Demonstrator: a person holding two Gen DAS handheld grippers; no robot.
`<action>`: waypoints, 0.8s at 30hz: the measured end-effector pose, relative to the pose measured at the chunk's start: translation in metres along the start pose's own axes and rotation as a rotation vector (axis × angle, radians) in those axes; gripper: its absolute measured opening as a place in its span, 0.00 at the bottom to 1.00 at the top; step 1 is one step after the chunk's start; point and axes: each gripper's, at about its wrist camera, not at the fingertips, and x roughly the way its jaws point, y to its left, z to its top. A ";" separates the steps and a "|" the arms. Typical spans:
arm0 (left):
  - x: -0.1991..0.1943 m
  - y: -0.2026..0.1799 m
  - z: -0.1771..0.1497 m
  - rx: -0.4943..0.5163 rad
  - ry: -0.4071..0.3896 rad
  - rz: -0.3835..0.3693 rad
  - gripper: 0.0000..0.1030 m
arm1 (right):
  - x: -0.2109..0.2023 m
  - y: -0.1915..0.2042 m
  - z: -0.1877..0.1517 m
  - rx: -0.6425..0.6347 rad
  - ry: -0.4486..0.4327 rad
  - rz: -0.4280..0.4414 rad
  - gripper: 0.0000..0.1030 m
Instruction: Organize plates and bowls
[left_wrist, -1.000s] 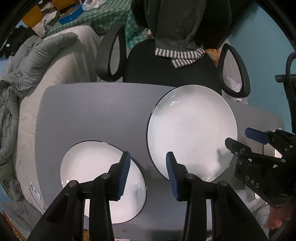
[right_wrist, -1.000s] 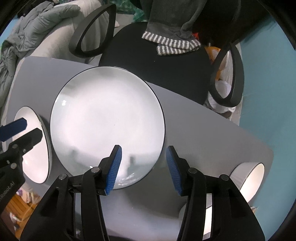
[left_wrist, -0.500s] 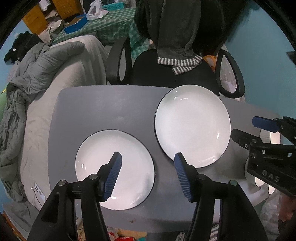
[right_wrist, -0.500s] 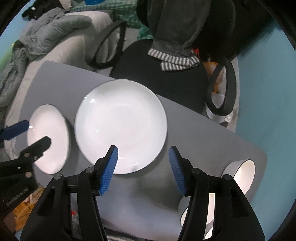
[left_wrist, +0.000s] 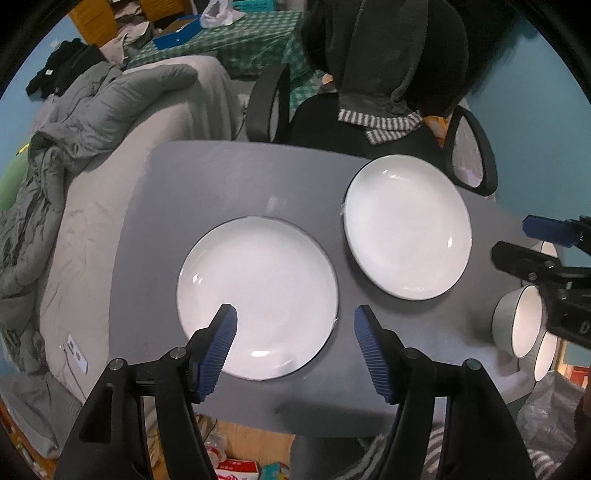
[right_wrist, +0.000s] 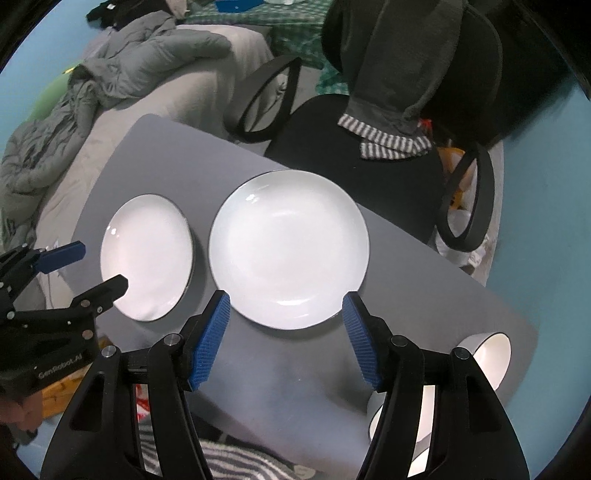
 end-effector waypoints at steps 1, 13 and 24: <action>0.000 0.002 -0.003 -0.005 0.002 0.005 0.66 | -0.001 0.002 -0.001 -0.005 0.000 0.010 0.61; 0.001 0.043 -0.016 -0.015 0.026 0.008 0.70 | 0.018 0.030 -0.016 0.048 0.050 0.134 0.64; 0.036 0.079 -0.005 0.065 0.069 -0.003 0.70 | 0.053 0.051 -0.024 0.169 0.073 0.232 0.64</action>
